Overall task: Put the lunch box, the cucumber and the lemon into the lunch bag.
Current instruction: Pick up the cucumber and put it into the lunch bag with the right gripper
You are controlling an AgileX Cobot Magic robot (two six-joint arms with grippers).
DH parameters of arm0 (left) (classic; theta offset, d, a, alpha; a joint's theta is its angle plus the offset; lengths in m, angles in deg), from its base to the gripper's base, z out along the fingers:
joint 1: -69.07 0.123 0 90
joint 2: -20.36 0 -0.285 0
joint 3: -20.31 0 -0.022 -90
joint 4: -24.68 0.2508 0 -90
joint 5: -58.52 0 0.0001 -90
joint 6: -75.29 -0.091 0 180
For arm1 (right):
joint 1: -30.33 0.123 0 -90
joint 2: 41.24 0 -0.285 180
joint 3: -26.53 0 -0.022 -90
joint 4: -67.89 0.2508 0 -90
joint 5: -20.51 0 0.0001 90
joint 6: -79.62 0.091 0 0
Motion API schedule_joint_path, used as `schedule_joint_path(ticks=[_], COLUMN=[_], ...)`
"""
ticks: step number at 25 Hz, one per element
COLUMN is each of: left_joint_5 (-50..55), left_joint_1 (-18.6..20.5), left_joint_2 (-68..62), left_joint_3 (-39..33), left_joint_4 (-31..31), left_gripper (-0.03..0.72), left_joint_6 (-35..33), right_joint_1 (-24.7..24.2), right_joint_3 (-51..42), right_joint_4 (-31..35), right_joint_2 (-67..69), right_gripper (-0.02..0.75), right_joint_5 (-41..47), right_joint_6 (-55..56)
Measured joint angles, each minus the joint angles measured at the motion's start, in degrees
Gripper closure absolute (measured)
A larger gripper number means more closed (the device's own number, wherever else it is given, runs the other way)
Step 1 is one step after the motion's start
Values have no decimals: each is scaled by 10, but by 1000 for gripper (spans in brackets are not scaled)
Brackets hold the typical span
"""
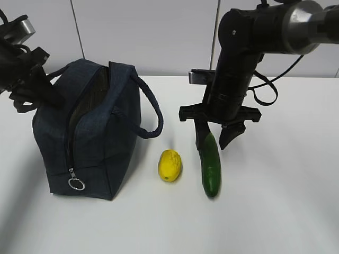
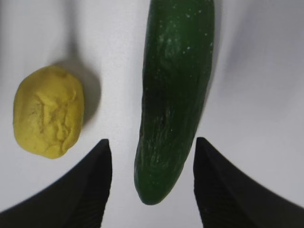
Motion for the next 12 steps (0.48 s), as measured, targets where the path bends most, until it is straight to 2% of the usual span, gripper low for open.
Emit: schedule_joint_path(ticks=[4, 7, 9, 12], left_joint_5=[2, 3, 4, 4], left_joint_1=[0, 0, 0, 0], left_joint_2=[0, 0, 0, 0], left_joint_3=[0, 0, 0, 0], left_joint_4=[0, 0, 0, 0], left_gripper=[681, 690, 646, 676], left_joint_6=[0, 0, 1, 1], right_joint_1=[0, 0, 0, 0], right_joint_3=[0, 0, 0, 0], right_joint_4=[-8, -12, -13, -18], right_joint_2=[12, 22, 31, 40], right_gripper=[315, 275, 250, 238], right_joint_5=[-18, -26, -33, -47], right_joint_6=[14, 16, 17, 18])
